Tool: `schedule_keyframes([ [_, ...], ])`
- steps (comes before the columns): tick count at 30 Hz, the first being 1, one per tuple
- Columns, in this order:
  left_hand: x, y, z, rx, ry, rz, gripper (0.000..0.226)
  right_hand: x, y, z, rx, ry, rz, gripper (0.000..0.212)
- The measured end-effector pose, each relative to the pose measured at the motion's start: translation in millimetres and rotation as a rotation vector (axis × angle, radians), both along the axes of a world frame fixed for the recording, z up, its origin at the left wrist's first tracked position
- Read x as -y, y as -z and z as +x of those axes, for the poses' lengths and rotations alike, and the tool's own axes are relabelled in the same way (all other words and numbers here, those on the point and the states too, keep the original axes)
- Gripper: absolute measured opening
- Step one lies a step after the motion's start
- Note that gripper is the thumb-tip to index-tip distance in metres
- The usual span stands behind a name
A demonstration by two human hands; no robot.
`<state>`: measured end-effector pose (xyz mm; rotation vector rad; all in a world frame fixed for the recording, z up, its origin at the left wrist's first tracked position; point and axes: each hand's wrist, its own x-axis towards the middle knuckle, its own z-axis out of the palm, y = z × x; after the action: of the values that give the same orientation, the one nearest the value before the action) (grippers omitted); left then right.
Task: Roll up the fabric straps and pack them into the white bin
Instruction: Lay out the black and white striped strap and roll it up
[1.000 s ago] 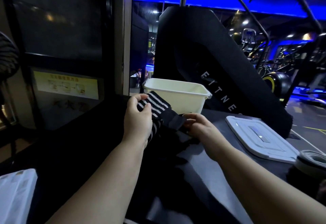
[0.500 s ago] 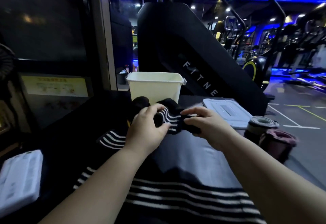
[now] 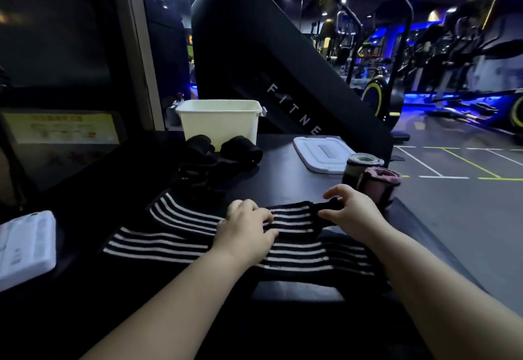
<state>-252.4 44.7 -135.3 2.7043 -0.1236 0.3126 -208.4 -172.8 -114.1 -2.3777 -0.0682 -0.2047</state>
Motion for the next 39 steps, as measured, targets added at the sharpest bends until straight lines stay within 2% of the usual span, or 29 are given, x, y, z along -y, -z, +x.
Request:
schedule_keyframes([
  [5, 12, 2, -9, -0.024, -0.024, 0.124, 0.032, 15, 12, -13, 0.009, 0.031, -0.064, 0.027],
  [15, 23, -6, -8, 0.058, -0.066, 0.310, 0.031, 50, 15, -25, 0.046, 0.082, -0.120, 0.028],
  [22, 21, -7, 0, 0.037, -0.109, 0.377, 0.026, 66, 33, -27, 0.065, 0.101, -0.104, 0.030],
  [28, 20, -3, 4, -0.002, -0.104, 0.363, 0.031, 76, 39, -28, 0.110, 0.134, -0.122, 0.029],
  [34, 25, 9, -3, -0.115, 0.059, 0.165, 0.044, 82, 43, -27, 0.115, 0.189, -0.187, 0.029],
  [39, 13, 11, -18, -0.168, 0.039, 0.187, 0.050, 82, 45, -26, 0.120, 0.129, -0.172, 0.031],
])
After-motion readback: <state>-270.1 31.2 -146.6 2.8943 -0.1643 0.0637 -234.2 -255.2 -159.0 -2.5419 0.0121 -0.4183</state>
